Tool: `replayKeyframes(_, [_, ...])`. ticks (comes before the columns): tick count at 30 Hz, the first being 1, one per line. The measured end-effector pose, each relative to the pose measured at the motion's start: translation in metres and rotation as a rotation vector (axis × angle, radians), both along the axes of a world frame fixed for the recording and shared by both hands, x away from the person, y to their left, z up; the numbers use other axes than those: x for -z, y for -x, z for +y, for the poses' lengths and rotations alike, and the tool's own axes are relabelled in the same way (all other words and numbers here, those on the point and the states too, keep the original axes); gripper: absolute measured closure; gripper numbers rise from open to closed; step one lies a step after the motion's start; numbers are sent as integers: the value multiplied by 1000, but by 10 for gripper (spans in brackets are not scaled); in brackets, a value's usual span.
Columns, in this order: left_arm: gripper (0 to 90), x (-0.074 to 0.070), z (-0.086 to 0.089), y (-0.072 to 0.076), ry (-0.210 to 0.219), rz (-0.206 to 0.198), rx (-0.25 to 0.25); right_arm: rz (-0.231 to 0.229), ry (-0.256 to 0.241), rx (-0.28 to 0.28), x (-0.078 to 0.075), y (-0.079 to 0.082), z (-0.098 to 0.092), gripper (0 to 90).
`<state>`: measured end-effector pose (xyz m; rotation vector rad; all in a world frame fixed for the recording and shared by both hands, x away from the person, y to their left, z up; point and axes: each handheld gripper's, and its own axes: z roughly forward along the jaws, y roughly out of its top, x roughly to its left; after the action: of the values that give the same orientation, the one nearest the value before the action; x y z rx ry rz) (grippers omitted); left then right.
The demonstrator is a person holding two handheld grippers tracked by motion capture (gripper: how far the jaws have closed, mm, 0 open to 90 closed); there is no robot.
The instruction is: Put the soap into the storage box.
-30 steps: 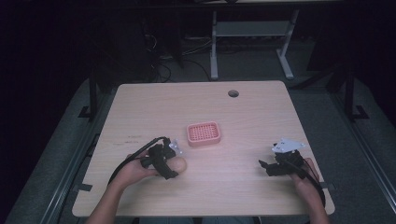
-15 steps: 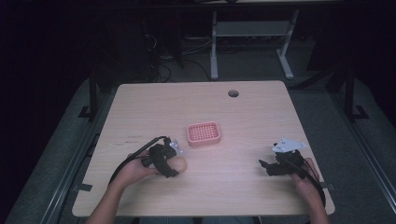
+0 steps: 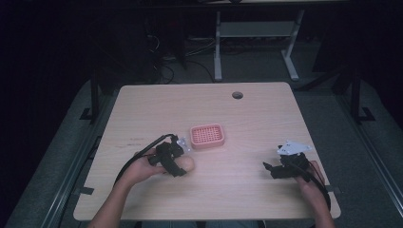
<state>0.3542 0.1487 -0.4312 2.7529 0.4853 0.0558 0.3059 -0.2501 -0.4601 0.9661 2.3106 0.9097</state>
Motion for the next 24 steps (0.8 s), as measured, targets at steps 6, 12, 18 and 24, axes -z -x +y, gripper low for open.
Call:
replayKeyframes(6, [315, -3, -3, -6, -8, 3, 12, 1, -4, 0, 0, 0, 0, 139])
replayKeyframes(12, [314, -6, -7, -11, -9, 4, 11, -1, -4, -2, 0, 0, 1, 139])
replayKeyframes(18, [314, -9, -13, -16, -21, -1, 21, -3, -4, -4, 0, 0, 1, 139])
replayKeyframes(24, [314, -12, -17, -23, -24, -3, 25, 0, -8, -2, 0, 0, 0, 139])
